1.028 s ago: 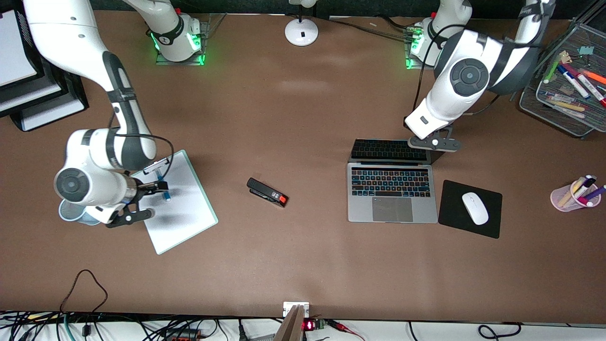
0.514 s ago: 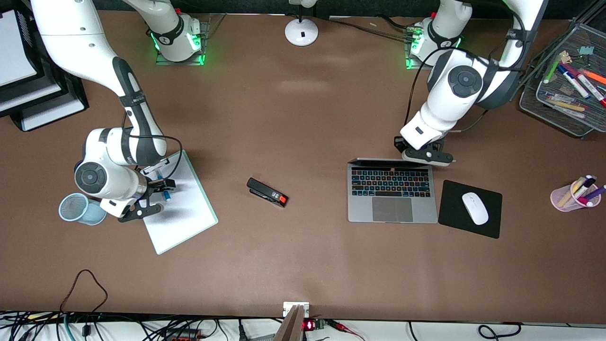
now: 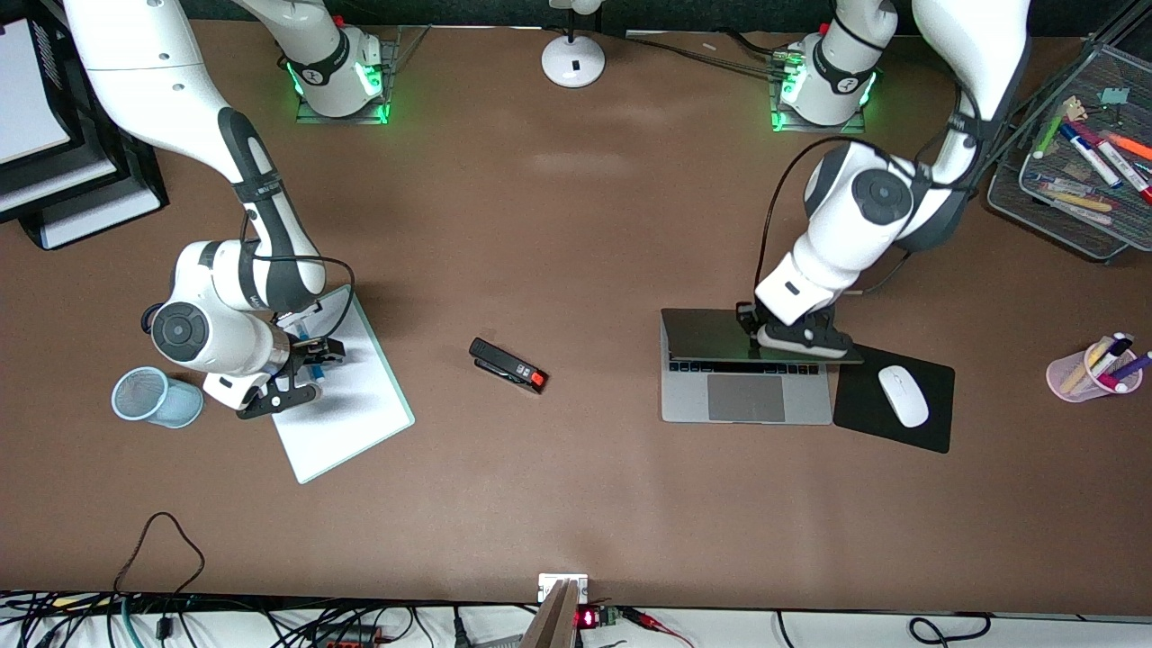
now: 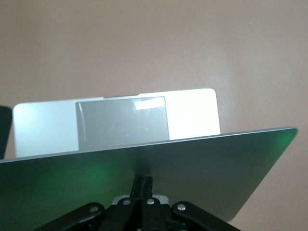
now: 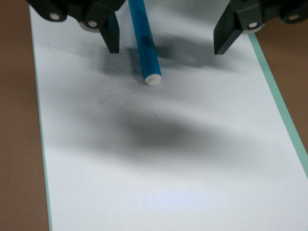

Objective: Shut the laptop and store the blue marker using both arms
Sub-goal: 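Grasp the blue marker with the right gripper while the left pushes the lid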

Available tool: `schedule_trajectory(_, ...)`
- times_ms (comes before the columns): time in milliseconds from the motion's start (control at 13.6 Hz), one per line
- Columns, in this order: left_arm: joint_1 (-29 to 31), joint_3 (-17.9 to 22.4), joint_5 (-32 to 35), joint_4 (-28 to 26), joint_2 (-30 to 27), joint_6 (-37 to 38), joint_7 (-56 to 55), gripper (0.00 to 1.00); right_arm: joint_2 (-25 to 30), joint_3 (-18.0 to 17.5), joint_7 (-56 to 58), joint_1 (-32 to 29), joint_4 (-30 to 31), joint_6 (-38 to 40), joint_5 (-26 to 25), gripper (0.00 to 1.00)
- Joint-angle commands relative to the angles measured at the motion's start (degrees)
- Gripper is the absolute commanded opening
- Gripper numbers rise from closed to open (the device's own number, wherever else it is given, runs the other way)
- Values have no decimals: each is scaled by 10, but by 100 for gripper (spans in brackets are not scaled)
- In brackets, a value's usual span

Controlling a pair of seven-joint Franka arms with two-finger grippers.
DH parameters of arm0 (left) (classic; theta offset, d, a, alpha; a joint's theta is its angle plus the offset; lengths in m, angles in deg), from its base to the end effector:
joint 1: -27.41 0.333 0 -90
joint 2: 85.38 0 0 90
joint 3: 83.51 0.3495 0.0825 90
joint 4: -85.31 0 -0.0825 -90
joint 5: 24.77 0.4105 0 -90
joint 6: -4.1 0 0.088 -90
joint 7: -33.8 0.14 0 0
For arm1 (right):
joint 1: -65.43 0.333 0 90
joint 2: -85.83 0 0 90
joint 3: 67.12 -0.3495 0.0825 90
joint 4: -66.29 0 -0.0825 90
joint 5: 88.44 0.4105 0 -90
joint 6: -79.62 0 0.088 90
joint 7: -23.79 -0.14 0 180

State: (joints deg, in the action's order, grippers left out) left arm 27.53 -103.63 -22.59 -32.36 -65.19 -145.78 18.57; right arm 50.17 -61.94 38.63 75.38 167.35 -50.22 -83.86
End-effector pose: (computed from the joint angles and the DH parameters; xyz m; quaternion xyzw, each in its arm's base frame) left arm 0.6140 -0.2168 0.2783 0.9914 -0.0398 0.0962 0.0794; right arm 0.6803 0.0643 0.1785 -0.9870 -0.1498 0.0578 0.0075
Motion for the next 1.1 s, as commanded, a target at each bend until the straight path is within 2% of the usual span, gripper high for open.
schedule_trajectory(0,3,7,47,63,53,-1,8,0,9,-3,39,-12,8,-11,14,78)
schedule_trajectory(220,2,17,82,99,90,-1,8,0,8,-3,53,-14,5,-14,12,76)
schedule_trajectory(514,2,17,82,130,130,-9,8,0,2,-3,53,-14,5,-22,7,63)
schedule_trajectory(881,2,17,83,190,193,-9,8,0,-10,-3,74,-14,0,-26,7,57)
schedule_trajectory(1028,1,17,83,198,211,-9,8,0,-13,-3,74,-14,-2,-29,6,54)
